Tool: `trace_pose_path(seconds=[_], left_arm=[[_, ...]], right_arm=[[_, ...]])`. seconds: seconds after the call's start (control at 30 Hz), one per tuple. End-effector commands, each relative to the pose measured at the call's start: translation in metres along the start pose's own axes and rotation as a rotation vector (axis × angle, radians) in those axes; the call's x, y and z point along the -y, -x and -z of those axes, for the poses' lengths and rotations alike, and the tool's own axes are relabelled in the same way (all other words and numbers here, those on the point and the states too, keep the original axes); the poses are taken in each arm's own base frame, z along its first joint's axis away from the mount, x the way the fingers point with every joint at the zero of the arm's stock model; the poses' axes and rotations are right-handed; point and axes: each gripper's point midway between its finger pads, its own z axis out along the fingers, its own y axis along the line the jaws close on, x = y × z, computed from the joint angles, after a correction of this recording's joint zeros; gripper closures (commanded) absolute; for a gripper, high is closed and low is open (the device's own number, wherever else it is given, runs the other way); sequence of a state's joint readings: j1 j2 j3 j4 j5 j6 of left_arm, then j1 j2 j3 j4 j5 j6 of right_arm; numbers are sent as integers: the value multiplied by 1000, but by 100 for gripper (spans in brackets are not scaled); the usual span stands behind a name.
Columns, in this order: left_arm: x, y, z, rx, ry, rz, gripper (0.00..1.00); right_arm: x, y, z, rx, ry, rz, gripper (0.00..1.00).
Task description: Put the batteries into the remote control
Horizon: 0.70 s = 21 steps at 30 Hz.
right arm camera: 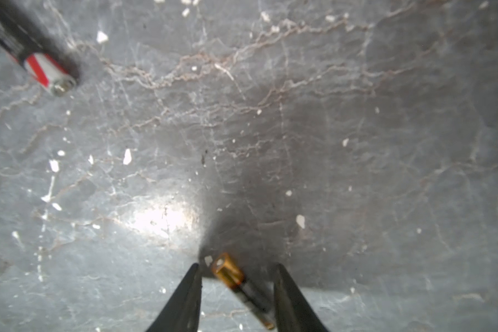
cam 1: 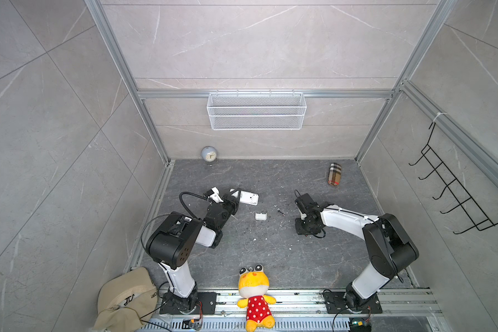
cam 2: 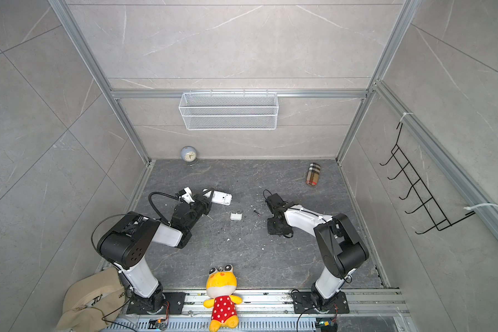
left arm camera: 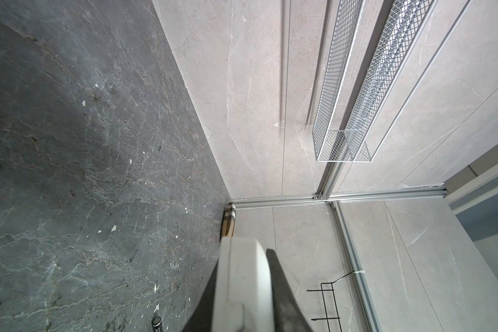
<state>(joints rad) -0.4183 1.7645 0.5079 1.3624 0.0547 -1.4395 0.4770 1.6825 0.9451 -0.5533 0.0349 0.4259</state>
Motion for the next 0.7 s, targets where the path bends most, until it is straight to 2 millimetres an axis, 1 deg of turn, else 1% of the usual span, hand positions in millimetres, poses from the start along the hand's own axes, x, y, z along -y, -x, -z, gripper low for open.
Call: trace_pose_path(seconds=[0.0,0.07,0.13,0.17,0.23,0.27,0.37,0.47,0.5,0.53,0.67], left_arm=[[29,6,2,20,-90,-9,93],[31,6,3,18,-94,-9,93],[32,7,4,24,-97,-13,93],[33,7,5,25,-98,-15,93],[34,7,6,26,-100,-16,93],[35,7,6,27,-101,-17,93],[35,7,8,27,-102,-16,93],[34,8,8,30,-98,-12,93],[34,8,8,28,-98,-9,93],[33,7,7,27,-98,-8,93],[33,7,6,24,-96,-9,93]], right_arm=[[12,-31,-8,-98,-58,18,64],[10,-32,-8,-101,-58,21,72],[9,-32,-9,-106,-60,26,78],[8,-32,-10,-107,-61,28,84],[8,-31,-11,-114,-70,23,89],[7,-31,-11,-116,-69,20,93],[4,-31,-11,-115,-67,13,92],[5,-30,-11,-112,-78,11,89],[5,-31,-11,-117,-80,11,83],[5,-33,-11,-125,-84,13,80],[7,-40,-9,-134,-100,25,77]])
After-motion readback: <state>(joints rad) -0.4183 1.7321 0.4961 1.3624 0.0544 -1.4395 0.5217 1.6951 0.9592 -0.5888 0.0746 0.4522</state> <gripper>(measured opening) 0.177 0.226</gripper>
